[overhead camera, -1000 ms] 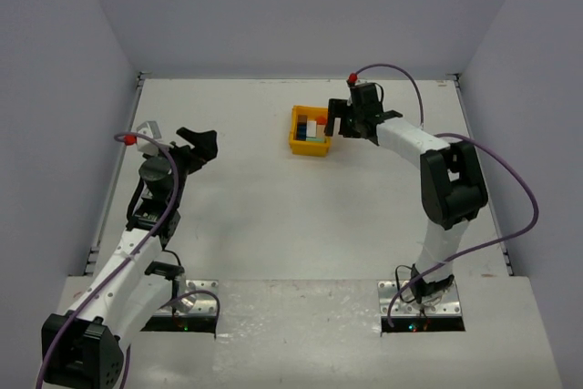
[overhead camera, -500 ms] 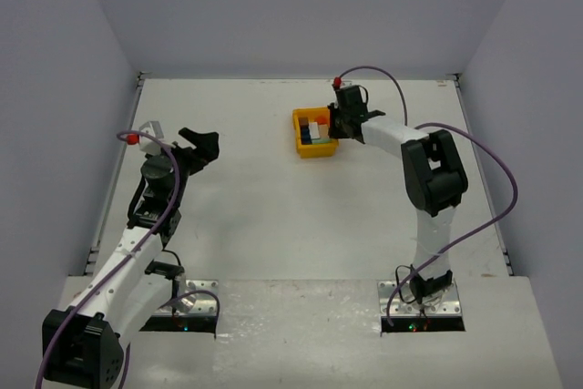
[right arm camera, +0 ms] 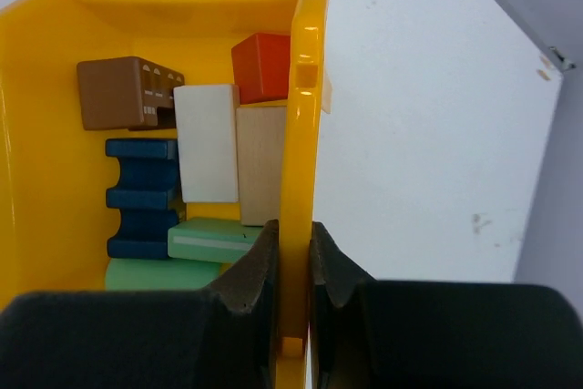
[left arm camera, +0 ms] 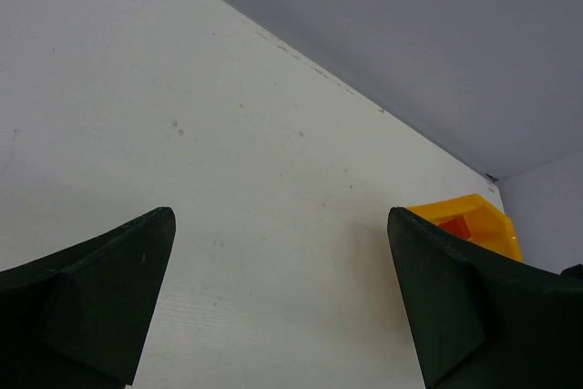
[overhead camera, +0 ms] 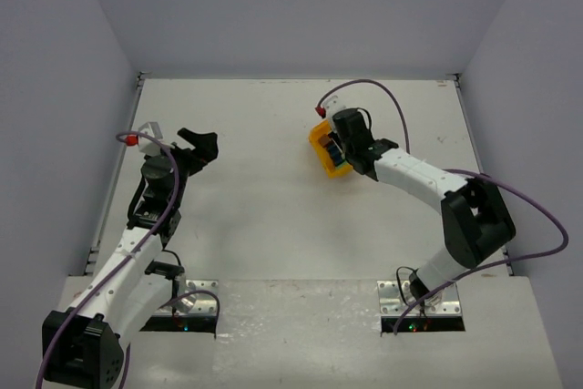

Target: Build the wood block tower

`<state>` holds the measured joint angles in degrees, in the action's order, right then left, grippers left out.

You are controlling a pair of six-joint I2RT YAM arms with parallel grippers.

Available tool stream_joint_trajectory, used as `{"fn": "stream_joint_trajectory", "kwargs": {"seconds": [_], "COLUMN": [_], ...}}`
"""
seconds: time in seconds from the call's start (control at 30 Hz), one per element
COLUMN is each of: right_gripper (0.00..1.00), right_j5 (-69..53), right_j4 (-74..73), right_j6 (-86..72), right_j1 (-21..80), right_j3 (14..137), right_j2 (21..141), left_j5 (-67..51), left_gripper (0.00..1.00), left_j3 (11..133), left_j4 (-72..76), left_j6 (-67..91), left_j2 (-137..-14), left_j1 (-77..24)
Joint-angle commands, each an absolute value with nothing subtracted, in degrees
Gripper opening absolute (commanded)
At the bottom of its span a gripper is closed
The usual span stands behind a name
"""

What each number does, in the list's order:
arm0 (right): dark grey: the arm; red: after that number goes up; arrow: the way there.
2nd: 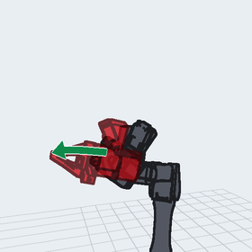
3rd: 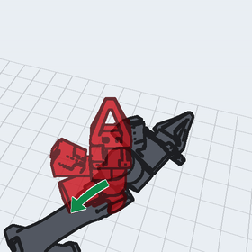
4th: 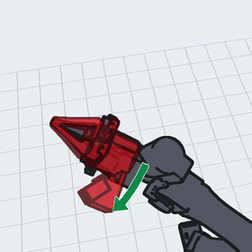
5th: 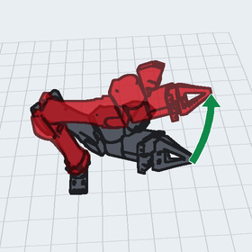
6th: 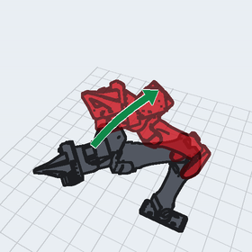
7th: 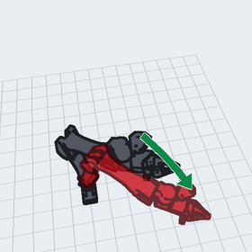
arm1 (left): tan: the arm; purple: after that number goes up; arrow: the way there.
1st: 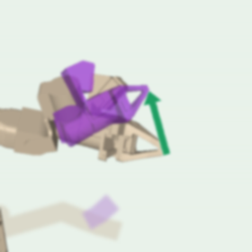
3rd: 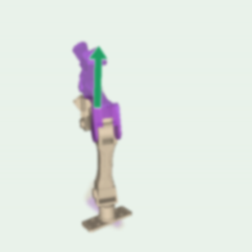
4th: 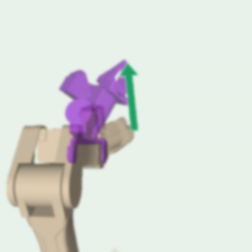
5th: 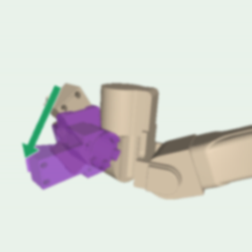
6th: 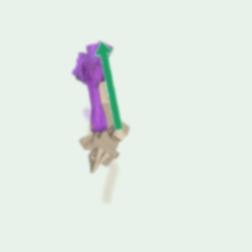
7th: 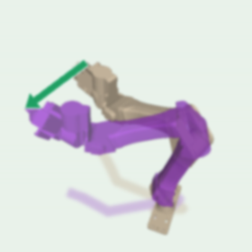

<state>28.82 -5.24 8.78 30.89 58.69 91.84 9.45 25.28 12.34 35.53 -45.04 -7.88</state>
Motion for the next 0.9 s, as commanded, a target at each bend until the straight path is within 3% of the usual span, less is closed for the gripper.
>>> {"fn": "stream_joint_trajectory", "kwargs": {"seconds": [0.0,0.2,0.43,0.87], "right_gripper": [0.0,0.0,0.0,0.0], "right_j5": [35.8,39.5,59.8,67.89], "right_j4": [-5.5,-12.93,-16.31,-18.92], "right_j6": [21.14,30.83,36.04,39.88], "right_j1": [31.27,34.68,39.94,45.93], "right_j3": [55.43,54.13,58.95,64.45], "right_j2": [85.15,83.64,92.01,100.42], "left_j5": [10.11,10.1,12.02,12.83], "left_gripper": [1.0,1.0,1.0,1.0], "left_j3": [26.28,26.36,26.53,26.6], "left_j4": [13.44,13.54,12.68,12.07], "left_j6": [36.13,36.04,36.46,36.47], "left_j2": [-43.86,-44.2,-44.22,-43.53], "left_j1": [-7.56,-7.56,-7.56,-7.5]}}
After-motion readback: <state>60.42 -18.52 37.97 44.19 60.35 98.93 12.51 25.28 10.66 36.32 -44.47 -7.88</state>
